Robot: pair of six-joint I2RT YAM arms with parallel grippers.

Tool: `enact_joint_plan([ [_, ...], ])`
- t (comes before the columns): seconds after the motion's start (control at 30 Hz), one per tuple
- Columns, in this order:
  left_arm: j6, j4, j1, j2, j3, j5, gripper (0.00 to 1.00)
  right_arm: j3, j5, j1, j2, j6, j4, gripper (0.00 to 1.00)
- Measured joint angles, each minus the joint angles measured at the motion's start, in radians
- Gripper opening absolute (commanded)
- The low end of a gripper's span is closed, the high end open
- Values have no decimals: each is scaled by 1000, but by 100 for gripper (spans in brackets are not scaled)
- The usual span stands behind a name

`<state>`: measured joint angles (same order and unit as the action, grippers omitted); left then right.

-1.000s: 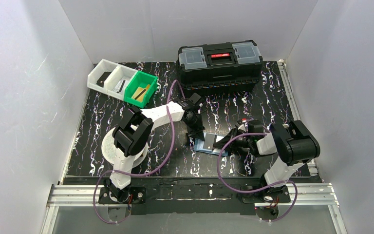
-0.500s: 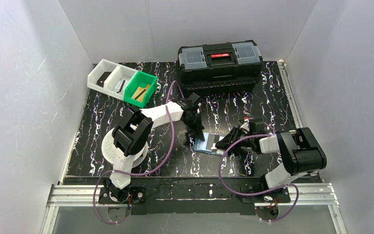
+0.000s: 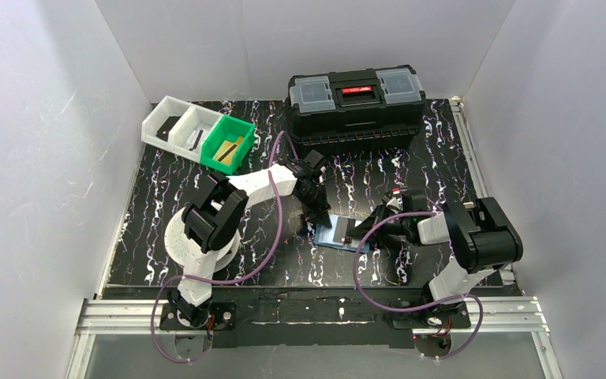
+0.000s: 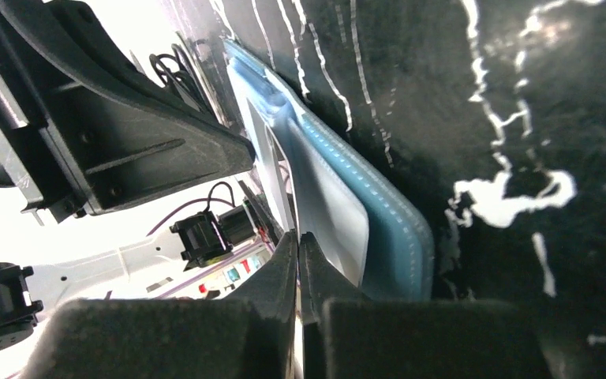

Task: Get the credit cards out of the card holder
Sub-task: Remove the credit card from the card holder, then place the credit card in the storage box.

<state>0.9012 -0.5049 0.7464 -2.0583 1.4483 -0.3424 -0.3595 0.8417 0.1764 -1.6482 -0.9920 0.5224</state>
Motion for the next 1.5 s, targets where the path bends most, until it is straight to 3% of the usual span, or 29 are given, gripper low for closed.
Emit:
enact_joint_plan([
  [0.43,8,19,-3,10,-18,0,0,-8,-154,-39,316,164,-375,1],
  [0.73,-50,-19,-2,19,6,42,0,-123,-208,-44,416,220,-584,1],
  [1.0,-146,-125,-22,75,56,158,58,-269,-175,-44,451,230,-682,1],
  [1.1,-171,-129,-53,156,52,156,73,-310,-150,-44,456,227,-695,1],
  [1.3,-218,-82,-144,366,11,70,88,-360,-87,-40,456,201,-704,1],
  [1.5,-227,21,-209,478,-71,-113,90,-417,-21,2,425,155,-671,1],
])
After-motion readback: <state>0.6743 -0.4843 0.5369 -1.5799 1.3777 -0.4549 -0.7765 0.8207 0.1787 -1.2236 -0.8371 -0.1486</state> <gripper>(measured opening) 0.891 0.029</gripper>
